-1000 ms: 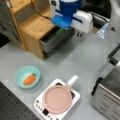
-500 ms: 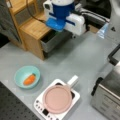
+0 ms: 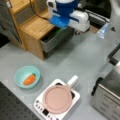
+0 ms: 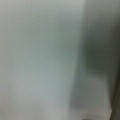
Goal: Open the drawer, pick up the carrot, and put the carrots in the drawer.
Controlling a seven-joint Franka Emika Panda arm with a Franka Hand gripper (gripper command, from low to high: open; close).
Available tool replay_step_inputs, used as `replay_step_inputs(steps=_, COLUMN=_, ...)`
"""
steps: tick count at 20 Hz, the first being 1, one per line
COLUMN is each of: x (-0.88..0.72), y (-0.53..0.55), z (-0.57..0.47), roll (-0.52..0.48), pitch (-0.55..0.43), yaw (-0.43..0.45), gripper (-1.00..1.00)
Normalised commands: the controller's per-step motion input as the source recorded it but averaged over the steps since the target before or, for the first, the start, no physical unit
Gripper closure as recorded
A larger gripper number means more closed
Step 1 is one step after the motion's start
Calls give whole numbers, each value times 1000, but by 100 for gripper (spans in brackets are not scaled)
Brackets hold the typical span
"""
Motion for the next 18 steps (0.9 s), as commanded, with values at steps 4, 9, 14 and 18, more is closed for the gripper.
replay_step_inputs(steps=4, x=-464, y=-96, z=-255, roll=-13, pitch=-157, yaw=95, gripper=-100)
replay_step_inputs(steps=9, x=-339, y=-170, z=-247, roll=14, pitch=-178, yaw=102, gripper=-100)
replay_step_inputs(steps=14, x=-213, y=-192, z=-179, roll=1, pitch=-191, yaw=105, gripper=-100)
replay_step_inputs(steps=18, x=-137, y=-174, z=-138, roll=-2, pitch=-186, yaw=94, gripper=-100)
